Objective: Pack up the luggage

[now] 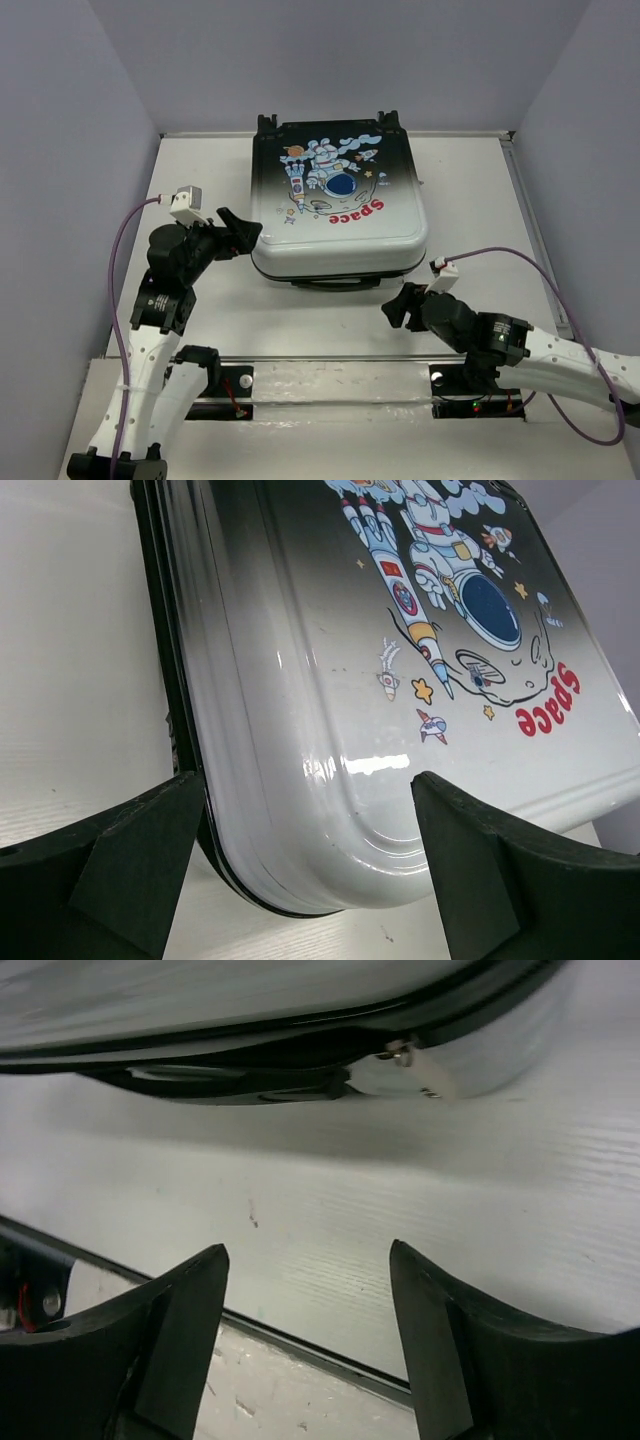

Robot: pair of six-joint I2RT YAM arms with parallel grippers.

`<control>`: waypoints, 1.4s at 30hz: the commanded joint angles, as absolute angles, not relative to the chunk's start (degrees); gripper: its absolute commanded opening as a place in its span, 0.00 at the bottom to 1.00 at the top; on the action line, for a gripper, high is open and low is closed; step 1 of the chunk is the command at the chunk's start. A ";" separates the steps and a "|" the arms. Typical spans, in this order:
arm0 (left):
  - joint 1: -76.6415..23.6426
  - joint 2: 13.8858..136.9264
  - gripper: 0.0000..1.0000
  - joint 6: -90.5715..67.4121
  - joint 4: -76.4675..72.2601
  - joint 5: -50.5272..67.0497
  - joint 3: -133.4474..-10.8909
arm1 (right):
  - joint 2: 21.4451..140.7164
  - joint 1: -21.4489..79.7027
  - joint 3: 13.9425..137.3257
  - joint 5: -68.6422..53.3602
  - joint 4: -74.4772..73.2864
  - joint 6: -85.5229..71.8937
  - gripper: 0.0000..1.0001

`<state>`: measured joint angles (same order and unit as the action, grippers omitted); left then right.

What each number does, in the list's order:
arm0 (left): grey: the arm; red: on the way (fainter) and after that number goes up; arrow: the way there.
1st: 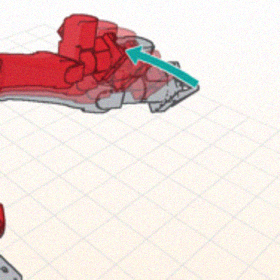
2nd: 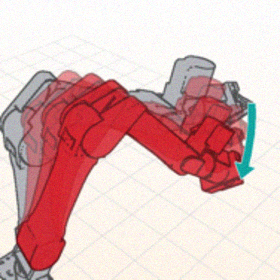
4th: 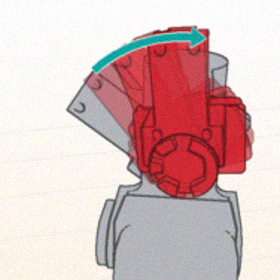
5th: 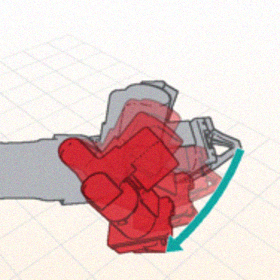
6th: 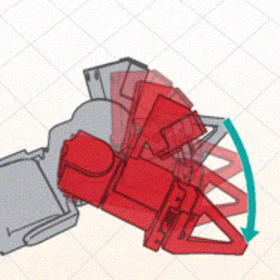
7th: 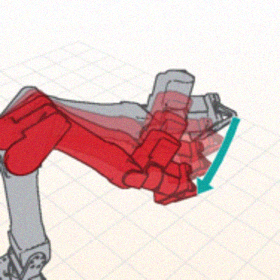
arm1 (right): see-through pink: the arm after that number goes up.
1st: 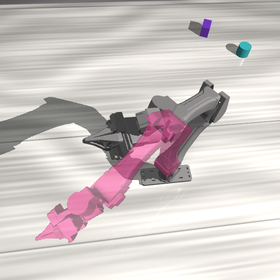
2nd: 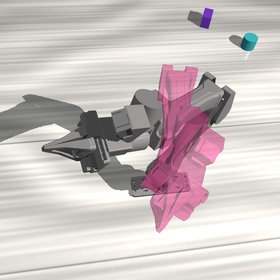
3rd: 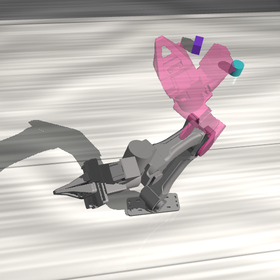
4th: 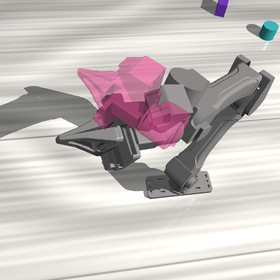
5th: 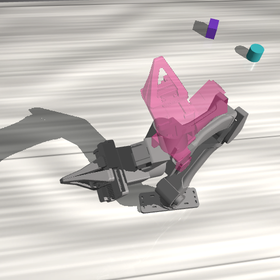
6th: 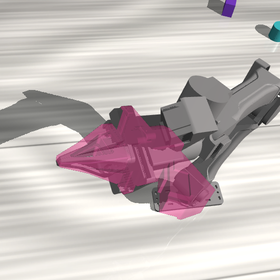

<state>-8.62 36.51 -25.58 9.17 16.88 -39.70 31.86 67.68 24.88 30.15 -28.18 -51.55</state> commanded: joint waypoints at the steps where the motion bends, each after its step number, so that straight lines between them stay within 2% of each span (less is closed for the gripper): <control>1: -8.53 36.30 0.97 -24.52 7.74 21.44 -40.70 | 32.34 67.94 25.39 44.01 -34.54 -61.79 0.73; 2: -8.53 36.39 0.97 -24.70 7.47 21.62 -40.52 | 32.69 67.94 25.84 45.77 -34.54 -61.87 0.73; 4: -8.53 36.83 0.97 -25.14 7.03 21.80 -39.91 | 33.39 66.80 26.71 50.51 -33.76 -60.31 0.66; 6: -8.53 37.09 0.97 -25.66 6.42 23.11 -39.29 | 34.36 65.23 26.19 51.33 -26.31 -51.10 0.61; 8: -8.53 37.35 0.97 -25.75 6.24 23.38 -39.29 | 34.45 64.17 25.32 48.17 -19.46 -42.93 0.59; 9: -8.53 37.53 0.97 -25.66 6.33 23.47 -39.37 | 34.28 62.86 24.01 47.38 -14.46 -37.58 0.56; 13: -8.53 37.44 0.97 -25.75 5.89 23.55 -38.94 | 34.36 54.97 21.98 37.05 -7.67 -29.11 0.55; 18: -8.53 37.53 0.97 -25.84 5.54 23.82 -38.58 | 37.78 50.19 21.01 31.20 -3.08 -27.34 0.54; 24: -8.53 37.27 0.96 -26.10 5.54 24.17 -38.32 | 44.55 50.19 21.27 28.92 3.86 -26.19 0.48; 30: -8.53 37.35 0.96 -26.81 4.75 25.22 -37.27 | 45.62 50.19 18.46 30.58 8.08 -27.16 0.46; 34: -8.53 37.79 0.96 -27.51 3.52 25.66 -36.48 | 46.57 50.19 16.88 32.25 12.47 -26.37 0.39; 42: -8.53 38.50 0.94 -28.56 1.58 26.19 -35.77 | 50.80 50.19 15.47 33.13 22.23 -24.08 0.32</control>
<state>-8.62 38.48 -27.24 4.71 23.46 -36.45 50.06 50.57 15.77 31.40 9.21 -25.63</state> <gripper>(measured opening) 0.943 0.334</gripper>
